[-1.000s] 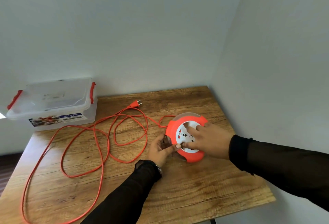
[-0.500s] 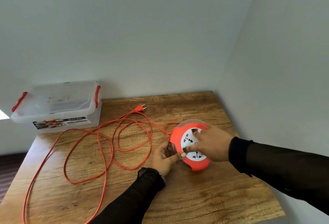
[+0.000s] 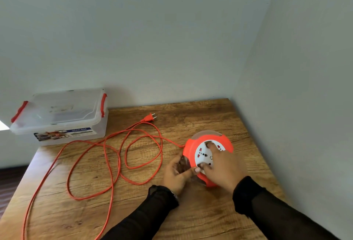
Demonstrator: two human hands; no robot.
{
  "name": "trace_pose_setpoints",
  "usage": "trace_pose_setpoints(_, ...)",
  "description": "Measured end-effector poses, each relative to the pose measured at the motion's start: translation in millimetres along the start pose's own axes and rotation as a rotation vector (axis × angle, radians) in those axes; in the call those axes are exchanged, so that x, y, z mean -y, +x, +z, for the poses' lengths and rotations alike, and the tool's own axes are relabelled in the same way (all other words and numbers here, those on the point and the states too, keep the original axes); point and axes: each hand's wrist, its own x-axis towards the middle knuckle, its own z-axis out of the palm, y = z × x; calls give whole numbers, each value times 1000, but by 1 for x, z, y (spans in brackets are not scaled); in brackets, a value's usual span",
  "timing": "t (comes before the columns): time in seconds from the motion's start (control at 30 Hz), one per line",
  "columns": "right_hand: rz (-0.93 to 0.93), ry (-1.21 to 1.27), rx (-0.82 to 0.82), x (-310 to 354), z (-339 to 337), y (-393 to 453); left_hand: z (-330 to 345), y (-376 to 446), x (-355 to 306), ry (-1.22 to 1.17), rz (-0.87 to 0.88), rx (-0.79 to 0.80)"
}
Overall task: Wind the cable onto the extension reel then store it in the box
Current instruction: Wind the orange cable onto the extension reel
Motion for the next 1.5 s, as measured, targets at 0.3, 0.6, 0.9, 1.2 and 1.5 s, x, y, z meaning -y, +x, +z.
trace_pose_setpoints(0.3,103,134,-85,0,-9,-10,0,-10,-18,-85,-122,-48)
trace_pose_setpoints(0.6,-31,-22,-97,-18,-21,-10,0,36,-74,-237,-296,-299)
trace_pose_setpoints(0.9,-6,19,-72,-25,-23,0,-15,51,-82,1196,-3,178)
trace_pose_setpoints(1.2,83,46,1,-39,-23,1,-79,83,-113,1113,-24,-500)
trace_pose_setpoints(1.5,124,183,34,-22,-17,9,-13,36,-86,1100,265,-266)
